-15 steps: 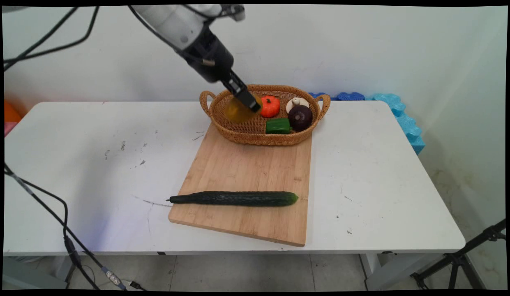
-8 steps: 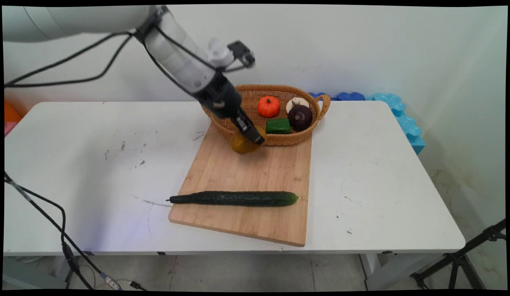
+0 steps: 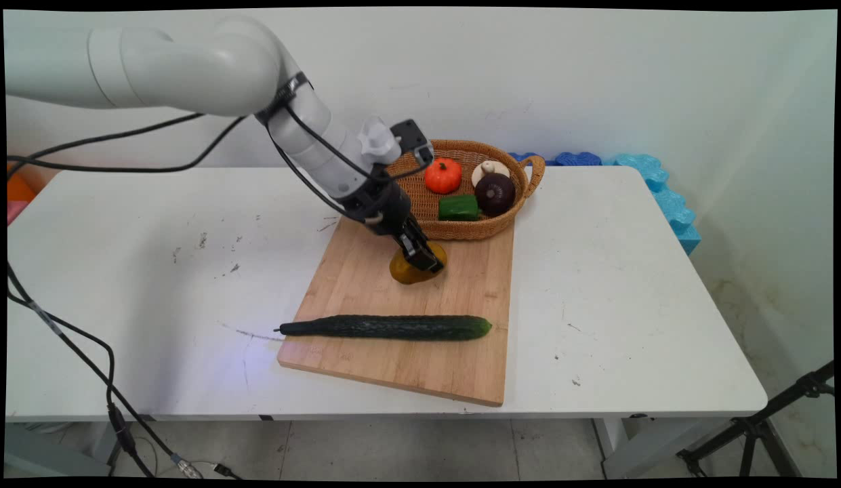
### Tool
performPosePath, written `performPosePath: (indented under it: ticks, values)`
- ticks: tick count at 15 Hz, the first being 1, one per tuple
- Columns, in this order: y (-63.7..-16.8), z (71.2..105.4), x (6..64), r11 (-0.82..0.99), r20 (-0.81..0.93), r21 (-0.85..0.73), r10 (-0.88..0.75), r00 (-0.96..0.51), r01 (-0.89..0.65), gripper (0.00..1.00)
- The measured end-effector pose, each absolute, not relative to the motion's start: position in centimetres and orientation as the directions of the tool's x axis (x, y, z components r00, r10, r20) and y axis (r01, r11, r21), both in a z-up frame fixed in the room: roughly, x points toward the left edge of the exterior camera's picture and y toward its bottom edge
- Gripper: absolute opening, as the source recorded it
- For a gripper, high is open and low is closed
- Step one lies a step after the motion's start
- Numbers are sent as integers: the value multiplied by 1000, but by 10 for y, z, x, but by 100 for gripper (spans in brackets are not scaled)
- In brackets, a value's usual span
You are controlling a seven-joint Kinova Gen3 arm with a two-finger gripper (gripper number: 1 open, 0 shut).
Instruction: Place the picked object on the cutting board
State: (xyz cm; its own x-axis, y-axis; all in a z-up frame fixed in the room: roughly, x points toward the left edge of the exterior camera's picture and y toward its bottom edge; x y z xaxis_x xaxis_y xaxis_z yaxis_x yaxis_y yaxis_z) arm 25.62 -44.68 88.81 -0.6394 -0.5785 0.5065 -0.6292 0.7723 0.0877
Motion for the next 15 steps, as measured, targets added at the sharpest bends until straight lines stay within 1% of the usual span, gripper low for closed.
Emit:
performPosePath:
  ticks: [5, 10, 11, 15]
  values:
    - [-449, 866, 249, 792, 507, 73, -553, -662, -606, 0]
    - [-452, 853, 245, 801, 509, 64, -539, -671, -595, 0]
    - [-453, 852, 244, 803, 510, 62, -536, -672, -593, 100]
    - [-456, 851, 242, 805, 517, 58, -530, -672, -590, 100]
